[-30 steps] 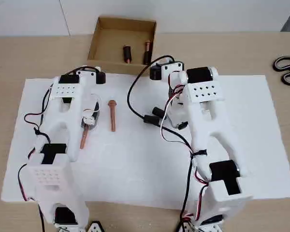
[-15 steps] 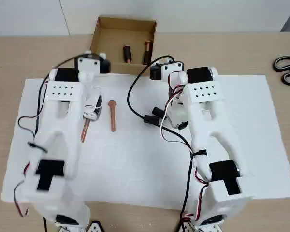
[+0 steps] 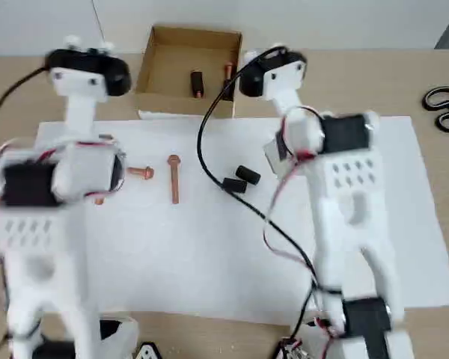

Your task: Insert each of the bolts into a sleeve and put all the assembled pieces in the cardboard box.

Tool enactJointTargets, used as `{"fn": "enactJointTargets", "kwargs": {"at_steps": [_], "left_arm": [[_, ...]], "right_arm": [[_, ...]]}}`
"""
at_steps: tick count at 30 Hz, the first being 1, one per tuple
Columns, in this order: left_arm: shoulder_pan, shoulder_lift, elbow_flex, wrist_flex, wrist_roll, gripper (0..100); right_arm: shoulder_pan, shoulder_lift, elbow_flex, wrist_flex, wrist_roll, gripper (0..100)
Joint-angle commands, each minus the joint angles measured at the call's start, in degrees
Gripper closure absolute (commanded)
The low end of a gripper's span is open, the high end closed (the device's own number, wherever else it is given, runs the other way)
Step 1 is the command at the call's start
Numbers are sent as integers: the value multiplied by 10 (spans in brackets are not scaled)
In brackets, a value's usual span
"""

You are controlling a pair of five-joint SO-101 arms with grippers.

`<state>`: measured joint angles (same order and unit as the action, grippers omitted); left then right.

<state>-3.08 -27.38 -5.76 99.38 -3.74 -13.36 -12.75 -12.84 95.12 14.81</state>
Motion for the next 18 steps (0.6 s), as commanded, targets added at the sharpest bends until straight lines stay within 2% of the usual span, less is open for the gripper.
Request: {"fn": "enactJointTargets", "kwargs": {"at_steps": [1, 7, 11, 18], "left_arm": [[0, -101, -2, 4, -2, 995], [0, -179, 60, -58, 15, 995], [0, -221, 173, -165, 82, 995], [47, -284, 346, -355, 182, 995]], "right_arm": [[4, -115, -29, 4, 6, 995], [4, -233, 69, 4, 3, 995], [2, -293, 171, -5, 2, 995], [1, -318, 319, -131, -6, 995]]}}
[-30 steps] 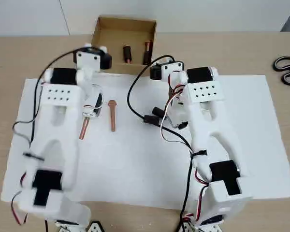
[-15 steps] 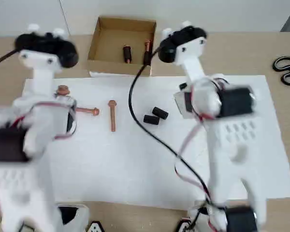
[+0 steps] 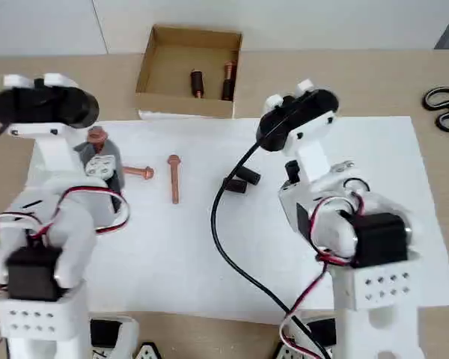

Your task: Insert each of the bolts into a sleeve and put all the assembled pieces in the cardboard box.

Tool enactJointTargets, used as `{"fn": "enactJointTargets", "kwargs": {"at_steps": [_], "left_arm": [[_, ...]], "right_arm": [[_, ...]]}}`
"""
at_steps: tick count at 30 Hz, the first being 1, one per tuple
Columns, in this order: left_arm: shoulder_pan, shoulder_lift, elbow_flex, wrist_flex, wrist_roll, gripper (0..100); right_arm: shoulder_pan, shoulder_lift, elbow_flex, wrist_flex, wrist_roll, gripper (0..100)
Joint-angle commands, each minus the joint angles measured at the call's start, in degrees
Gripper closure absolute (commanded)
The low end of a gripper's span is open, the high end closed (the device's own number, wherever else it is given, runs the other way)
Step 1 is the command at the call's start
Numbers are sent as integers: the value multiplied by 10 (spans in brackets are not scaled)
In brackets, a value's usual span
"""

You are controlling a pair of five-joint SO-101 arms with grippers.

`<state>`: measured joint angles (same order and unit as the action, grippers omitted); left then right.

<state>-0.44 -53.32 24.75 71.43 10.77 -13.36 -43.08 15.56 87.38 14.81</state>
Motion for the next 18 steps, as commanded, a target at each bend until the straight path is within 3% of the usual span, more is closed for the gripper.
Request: {"fn": "enactJointTargets", "kwargs": {"at_steps": [1, 5, 9, 14, 18], "left_arm": [[28, -28, 60, -92, 55, 995], [47, -28, 113, -135, 116, 995], [48, -32, 131, -167, 132, 995], [49, -28, 132, -215, 129, 995], [49, -28, 132, -229, 129, 995]], "right_arm": [[0, -18, 53, -79, -20, 995], [0, -18, 108, -149, -124, 995], [-28, -19, 161, -181, -217, 995], [-121, -19, 198, -247, -178, 994], [-143, -19, 231, -326, -152, 994]]}}
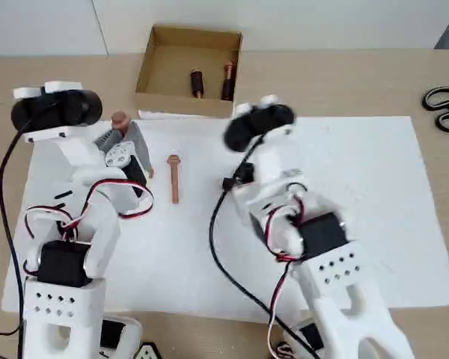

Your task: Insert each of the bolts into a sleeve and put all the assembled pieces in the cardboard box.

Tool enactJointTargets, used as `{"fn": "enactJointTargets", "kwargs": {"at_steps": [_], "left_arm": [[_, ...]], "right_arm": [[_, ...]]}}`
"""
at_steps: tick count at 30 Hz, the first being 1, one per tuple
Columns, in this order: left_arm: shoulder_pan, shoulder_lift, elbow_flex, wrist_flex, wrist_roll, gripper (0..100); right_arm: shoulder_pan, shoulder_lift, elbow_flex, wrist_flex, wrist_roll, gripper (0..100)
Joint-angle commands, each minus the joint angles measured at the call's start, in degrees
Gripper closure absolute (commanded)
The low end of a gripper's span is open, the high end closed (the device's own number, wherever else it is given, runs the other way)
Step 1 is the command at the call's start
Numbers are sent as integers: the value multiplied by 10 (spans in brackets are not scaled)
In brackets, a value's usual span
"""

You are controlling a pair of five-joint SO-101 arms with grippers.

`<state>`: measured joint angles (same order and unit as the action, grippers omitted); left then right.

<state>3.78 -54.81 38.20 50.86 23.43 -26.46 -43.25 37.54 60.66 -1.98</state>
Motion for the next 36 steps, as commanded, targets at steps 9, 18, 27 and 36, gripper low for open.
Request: {"fn": "enactJointTargets", "kwargs": {"at_steps": [9, 18, 27, 36], "left_arm": [[9, -13, 15, -24, 5, 995], [76, -13, 47, -41, 22, 995], [135, -17, 139, -196, 21, 995], [193, -14, 145, -222, 21, 995]], "right_arm": [[-17, -116, 239, -317, 18, 994], [-17, -302, 419, -350, 17, 995], [-17, -366, 484, -335, 16, 995], [-19, -415, 505, -331, -19, 995]]}}
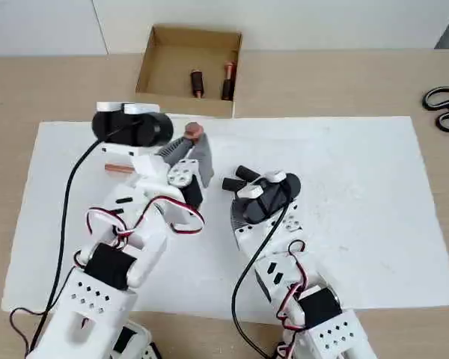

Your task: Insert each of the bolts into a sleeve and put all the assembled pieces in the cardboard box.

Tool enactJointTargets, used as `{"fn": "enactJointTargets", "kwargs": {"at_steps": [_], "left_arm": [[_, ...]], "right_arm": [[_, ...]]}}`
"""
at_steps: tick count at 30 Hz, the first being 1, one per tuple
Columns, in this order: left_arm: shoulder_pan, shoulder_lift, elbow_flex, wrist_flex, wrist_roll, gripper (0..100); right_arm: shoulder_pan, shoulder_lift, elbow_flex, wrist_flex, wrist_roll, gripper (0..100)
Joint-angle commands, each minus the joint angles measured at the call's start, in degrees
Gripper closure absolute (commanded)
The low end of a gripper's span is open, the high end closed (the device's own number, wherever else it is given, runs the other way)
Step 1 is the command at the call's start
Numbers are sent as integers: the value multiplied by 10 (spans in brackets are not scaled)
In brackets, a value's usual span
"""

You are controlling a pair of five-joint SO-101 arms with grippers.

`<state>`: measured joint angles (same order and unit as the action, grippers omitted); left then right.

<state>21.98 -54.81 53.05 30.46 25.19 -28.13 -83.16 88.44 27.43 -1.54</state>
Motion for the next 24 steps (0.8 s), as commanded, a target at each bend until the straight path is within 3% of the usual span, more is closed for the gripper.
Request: {"fn": "enactJointTargets", "kwargs": {"at_steps": [1, 7, 24], "left_arm": [[15, -14, 1, -18, 4, 995], [23, -17, 36, -19, 6, 995], [42, -18, 36, -19, 7, 995]], "right_arm": [[-7, -17, -4, 1, -31, 995], [-48, -16, 0, 2, -34, 995], [-51, -20, 3, 2, -34, 995]]}}
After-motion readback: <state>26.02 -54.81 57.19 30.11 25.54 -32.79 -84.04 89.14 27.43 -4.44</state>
